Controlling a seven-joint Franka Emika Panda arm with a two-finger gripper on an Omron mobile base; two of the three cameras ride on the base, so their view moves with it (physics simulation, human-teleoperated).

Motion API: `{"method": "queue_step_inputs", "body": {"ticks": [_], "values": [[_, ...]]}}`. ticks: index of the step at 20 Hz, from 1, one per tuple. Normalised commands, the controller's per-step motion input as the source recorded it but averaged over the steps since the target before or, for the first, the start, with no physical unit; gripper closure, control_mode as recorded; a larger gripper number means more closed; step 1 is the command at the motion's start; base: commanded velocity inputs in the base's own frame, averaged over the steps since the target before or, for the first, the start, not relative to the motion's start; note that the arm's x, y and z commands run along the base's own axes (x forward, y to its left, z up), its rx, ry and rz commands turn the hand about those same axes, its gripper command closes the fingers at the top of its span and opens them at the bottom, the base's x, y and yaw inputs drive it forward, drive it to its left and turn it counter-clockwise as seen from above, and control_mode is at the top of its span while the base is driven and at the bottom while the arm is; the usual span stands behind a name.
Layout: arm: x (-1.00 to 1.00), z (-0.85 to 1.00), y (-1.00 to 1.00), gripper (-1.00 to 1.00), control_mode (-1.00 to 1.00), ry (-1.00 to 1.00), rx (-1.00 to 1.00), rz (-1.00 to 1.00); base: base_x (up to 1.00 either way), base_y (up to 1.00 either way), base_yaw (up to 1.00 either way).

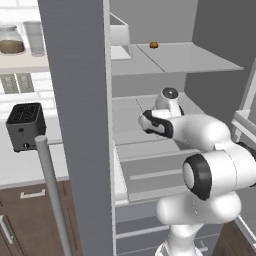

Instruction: Take the strawberry from the fridge and place it on top of the pancake, located on the dining counter.

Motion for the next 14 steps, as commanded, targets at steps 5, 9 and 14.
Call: {"method": "queue_step_inputs", "body": {"ticks": [5, 9, 14], "values": [[0.24, -0.27, 0.0, -1.0, -1.0, 0.11, 0.0, -0.01, 0.0, 0.0, 0.0], [0.27, -0.23, 0.0, -1.0, -1.0, 0.12, 0.0, 0.0, 0.0, 0.0, 0.0], [0.25, -0.17, 0.0, -1.0, -1.0, 0.03, 0.0, 0.0, 0.0, 0.0, 0.0]]}}
